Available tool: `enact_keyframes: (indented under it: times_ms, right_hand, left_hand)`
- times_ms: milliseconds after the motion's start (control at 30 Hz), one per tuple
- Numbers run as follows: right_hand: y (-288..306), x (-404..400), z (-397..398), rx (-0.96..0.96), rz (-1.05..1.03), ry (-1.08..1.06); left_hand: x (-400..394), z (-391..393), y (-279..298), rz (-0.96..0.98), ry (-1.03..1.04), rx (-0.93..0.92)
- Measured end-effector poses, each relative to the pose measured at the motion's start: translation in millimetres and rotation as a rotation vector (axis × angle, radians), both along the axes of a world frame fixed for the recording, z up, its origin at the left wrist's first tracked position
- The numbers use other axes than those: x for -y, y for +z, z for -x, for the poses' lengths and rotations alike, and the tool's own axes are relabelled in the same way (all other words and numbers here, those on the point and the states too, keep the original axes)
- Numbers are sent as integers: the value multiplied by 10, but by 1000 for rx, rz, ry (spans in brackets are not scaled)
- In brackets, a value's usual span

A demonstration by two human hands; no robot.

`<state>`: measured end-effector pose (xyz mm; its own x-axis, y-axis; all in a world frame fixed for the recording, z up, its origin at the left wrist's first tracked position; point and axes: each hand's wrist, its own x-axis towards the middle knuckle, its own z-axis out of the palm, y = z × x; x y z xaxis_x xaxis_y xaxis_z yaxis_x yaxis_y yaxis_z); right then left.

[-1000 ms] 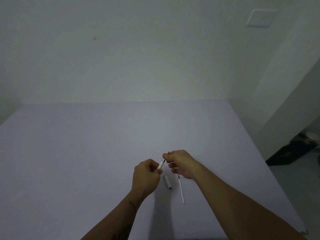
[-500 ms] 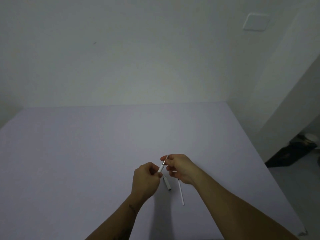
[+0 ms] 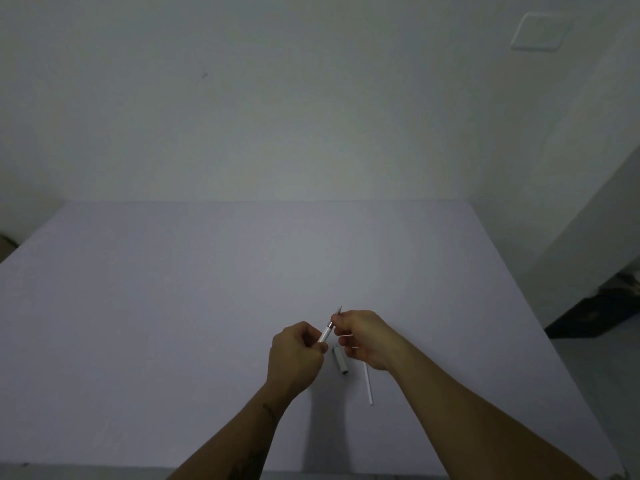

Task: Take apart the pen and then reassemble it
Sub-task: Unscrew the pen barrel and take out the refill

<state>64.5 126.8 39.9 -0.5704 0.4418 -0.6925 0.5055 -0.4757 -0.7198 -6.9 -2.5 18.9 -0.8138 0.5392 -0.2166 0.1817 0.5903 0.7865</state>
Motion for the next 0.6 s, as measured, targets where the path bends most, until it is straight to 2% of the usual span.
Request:
enact_keyframes:
  times_ms: [233,367,500,600]
  right_hand:
    - [-19,-46,-5,-42,-17,-4]
    - [-31,-43,33,-38,-124,-4]
    - [-11,8,49,-74,-31,-15]
    - [4,67,116,-12,-79,8]
  left_hand:
    - [-40,-34,3,0,4,0]
    - [-43,-57,-13,-18,15,6]
    - [6,-13,-13,-24,23,12]
    - [49,48,-19,-34,15,22]
